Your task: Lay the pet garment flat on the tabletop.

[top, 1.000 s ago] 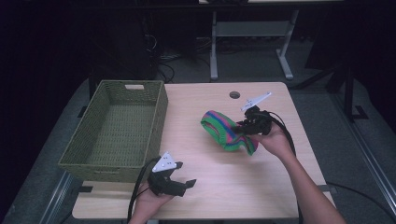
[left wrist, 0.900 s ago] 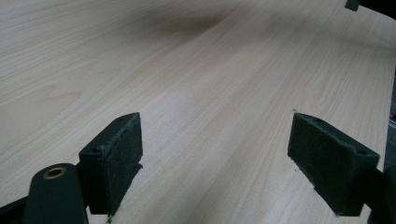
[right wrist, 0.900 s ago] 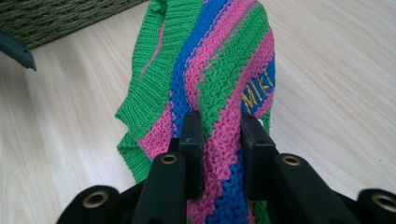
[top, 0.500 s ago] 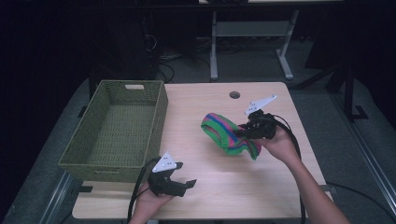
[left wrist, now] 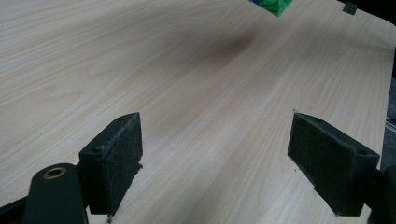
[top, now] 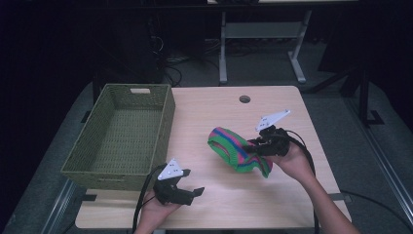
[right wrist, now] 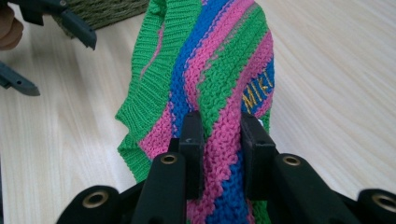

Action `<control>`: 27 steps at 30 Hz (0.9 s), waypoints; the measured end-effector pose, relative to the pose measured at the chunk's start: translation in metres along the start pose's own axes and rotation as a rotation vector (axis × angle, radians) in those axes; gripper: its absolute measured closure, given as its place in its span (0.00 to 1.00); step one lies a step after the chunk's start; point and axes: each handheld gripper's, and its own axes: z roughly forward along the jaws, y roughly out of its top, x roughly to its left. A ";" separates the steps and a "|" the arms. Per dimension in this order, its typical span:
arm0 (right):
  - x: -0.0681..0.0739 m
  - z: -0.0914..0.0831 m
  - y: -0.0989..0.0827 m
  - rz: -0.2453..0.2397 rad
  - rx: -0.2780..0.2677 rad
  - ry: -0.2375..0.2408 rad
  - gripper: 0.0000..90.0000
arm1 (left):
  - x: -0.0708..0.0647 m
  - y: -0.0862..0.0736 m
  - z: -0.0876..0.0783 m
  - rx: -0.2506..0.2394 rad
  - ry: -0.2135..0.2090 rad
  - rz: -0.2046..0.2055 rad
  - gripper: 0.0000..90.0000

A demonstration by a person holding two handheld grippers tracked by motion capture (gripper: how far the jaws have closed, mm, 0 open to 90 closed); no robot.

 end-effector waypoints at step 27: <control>0.023 0.013 -0.019 -0.003 0.022 0.045 0.81 | 0.001 -0.001 -0.001 0.000 -0.003 -0.004 0.19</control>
